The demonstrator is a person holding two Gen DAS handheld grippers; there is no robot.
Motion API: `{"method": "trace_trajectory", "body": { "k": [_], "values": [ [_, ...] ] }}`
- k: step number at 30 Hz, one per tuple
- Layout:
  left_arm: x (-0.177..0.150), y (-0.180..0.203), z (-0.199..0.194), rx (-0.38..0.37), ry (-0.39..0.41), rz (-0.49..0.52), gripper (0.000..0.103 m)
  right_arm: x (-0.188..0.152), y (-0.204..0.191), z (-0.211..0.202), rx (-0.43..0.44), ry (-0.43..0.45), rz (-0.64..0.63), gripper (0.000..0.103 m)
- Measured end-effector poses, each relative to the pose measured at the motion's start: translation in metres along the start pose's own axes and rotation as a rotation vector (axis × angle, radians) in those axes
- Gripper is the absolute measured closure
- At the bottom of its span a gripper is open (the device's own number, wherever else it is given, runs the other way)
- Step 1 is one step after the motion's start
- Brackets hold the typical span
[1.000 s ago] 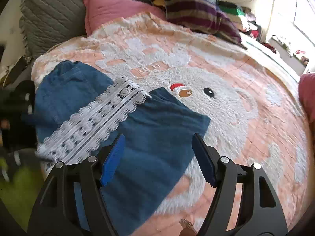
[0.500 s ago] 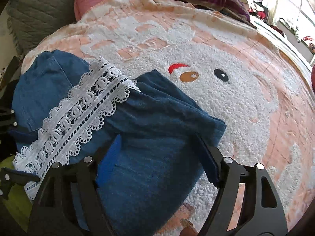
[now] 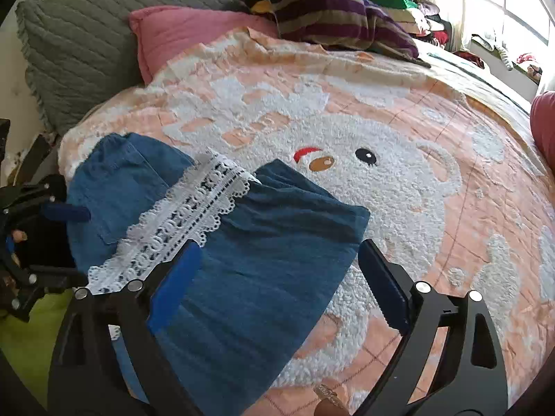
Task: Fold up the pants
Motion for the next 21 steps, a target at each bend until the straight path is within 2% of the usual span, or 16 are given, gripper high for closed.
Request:
{"method": "trace_trajectory", "body": {
  "k": [2,6,13,21],
  "values": [
    [0.002,-0.001,-0.003,0.006,0.009,0.004,0.019,0.003,-0.003,-0.006,0.000,0.017,-0.010,0.012],
    [0.004,-0.002,-0.012,0.032,0.027,0.007,0.011,0.012,-0.010,-0.018,0.000,0.051,-0.031,0.010],
    [0.007,-0.011,-0.026,0.066,0.055,-0.009,0.008,0.032,-0.023,-0.032,0.038,0.107,-0.032,0.009],
    [0.005,-0.024,-0.038,0.094,0.079,-0.033,0.007,0.054,-0.046,-0.032,0.059,0.124,-0.079,0.009]
  ]
}}
Point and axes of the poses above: each gripper's, at about its wrist camera, not at the fingertips, and z roughly the way its jaws point, y to its right, x to its top, the point moved 3 cm from there along z, roughly the way its jaws point, and after that the axes turned 9 degrees about y, right-handed, at the moved point
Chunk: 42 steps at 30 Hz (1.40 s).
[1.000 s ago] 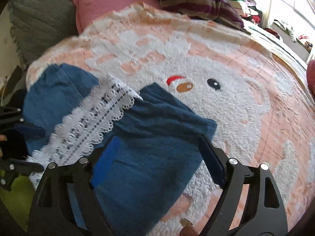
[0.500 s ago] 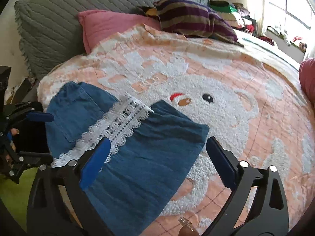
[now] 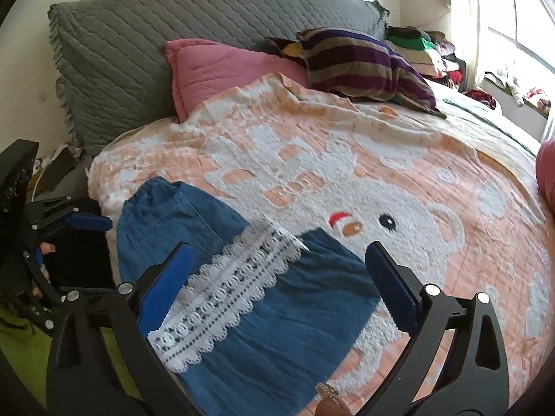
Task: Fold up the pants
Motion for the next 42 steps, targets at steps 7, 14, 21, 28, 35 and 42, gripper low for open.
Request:
{"method": "trace_trajectory", "body": {
  "k": [7,14,21,28,35,42],
  "values": [
    [-0.004,-0.035,-0.015,0.055,0.028,-0.074,0.006,0.020,-0.026,0.012,0.038,0.001,-0.052,0.009],
    [-0.021,-0.090,-0.026,0.113,0.027,-0.227,0.006,0.033,-0.053,0.033,0.096,-0.024,-0.096,0.009],
    [-0.036,-0.124,-0.022,0.112,0.010,-0.347,0.006,0.042,-0.078,0.064,0.167,-0.074,-0.130,0.009],
    [-0.048,-0.121,0.005,0.020,-0.039,-0.399,0.007,0.044,-0.096,0.101,0.219,-0.147,-0.167,0.009],
    [-0.049,-0.112,0.026,-0.020,-0.058,-0.391,0.009,0.036,-0.117,0.139,0.264,-0.238,-0.227,0.009],
    [-0.053,-0.114,0.044,-0.039,-0.078,-0.392,0.026,0.033,-0.141,0.172,0.321,-0.300,-0.277,0.009]
  ]
}}
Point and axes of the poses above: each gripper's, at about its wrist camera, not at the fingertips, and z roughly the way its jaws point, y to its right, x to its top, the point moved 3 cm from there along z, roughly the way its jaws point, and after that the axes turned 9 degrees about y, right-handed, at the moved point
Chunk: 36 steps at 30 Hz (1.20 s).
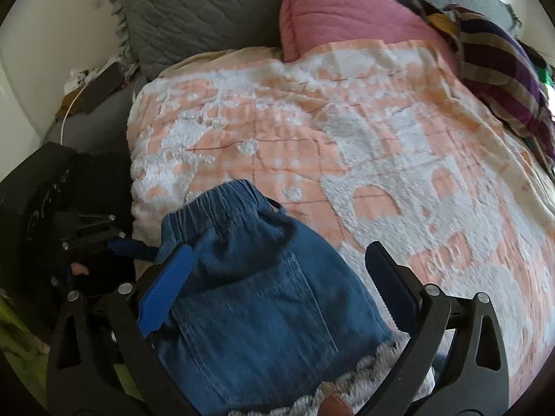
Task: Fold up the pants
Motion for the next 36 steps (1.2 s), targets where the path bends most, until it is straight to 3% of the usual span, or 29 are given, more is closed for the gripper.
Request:
{"method": "trace_trajectory", "body": {
  "k": [9,11,15,19,21,25,31,36],
  "values": [
    [0.000,-0.005,0.003,-0.028,0.001,-0.013,0.026,0.012,-0.007,0.054,0.160,-0.106,0.012,0.009],
    [0.000,-0.005,0.002,-0.035,0.003,-0.017,0.026,0.012,-0.009,0.063,0.215,-0.121,0.020,0.015],
    [0.000,-0.007,0.000,-0.051,0.006,-0.033,0.024,0.007,-0.013,0.073,0.290,-0.131,0.031,0.042],
    [0.001,-0.012,-0.004,-0.101,0.011,-0.084,0.016,0.006,-0.008,0.052,0.309,-0.069,0.044,0.069],
    [0.003,-0.013,-0.007,-0.111,0.016,-0.095,0.016,0.007,-0.001,0.036,0.318,-0.024,0.061,0.075],
    [0.005,-0.005,-0.012,-0.130,0.028,-0.084,0.012,0.004,0.015,-0.005,0.344,0.074,0.115,0.077],
    [0.010,0.016,0.005,-0.213,-0.016,-0.103,0.008,-0.007,0.035,-0.054,0.357,0.181,0.156,0.077],
    [0.026,0.043,0.016,-0.342,-0.020,-0.144,0.008,-0.024,0.053,-0.085,0.343,0.240,0.191,0.077]
  ]
}}
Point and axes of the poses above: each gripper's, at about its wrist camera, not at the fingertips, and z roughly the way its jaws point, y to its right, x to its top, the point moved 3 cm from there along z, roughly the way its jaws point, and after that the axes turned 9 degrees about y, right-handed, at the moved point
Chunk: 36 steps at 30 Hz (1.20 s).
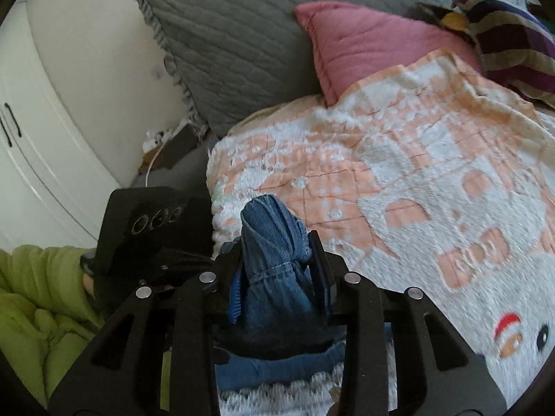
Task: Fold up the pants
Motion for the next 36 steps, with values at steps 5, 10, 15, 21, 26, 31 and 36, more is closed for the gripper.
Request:
{"method": "trace_trajectory", "body": {
  "k": [5,10,15,21,26,31,36],
  "values": [
    [0.004,0.047,0.013,-0.054,-0.030,0.107,0.012,-0.007,0.013,-0.036,-0.024,0.068,0.021,0.077],
    [-0.001,0.084,0.029,-0.118,-0.092,0.201,0.014,-0.022,0.027,-0.076,-0.058,0.136,0.081,0.059],
    [-0.016,0.102,0.064,-0.151,-0.206,0.285,0.014,-0.053,0.046,-0.120,-0.189,0.191,0.148,0.050],
    [-0.037,0.111,0.090,-0.126,-0.299,0.338,0.012,-0.098,0.058,-0.109,-0.320,0.102,0.209,0.037],
    [-0.052,0.109,0.088,-0.129,-0.297,0.324,0.012,-0.134,0.072,-0.093,-0.537,-0.065,0.164,0.037],
    [-0.066,0.114,0.071,-0.119,-0.284,0.353,0.012,-0.138,0.068,-0.098,-0.533,-0.051,0.161,0.037],
    [-0.045,0.115,0.040,-0.038,-0.134,0.393,0.012,-0.116,0.055,-0.120,-0.489,0.041,0.126,0.037]
  ]
}}
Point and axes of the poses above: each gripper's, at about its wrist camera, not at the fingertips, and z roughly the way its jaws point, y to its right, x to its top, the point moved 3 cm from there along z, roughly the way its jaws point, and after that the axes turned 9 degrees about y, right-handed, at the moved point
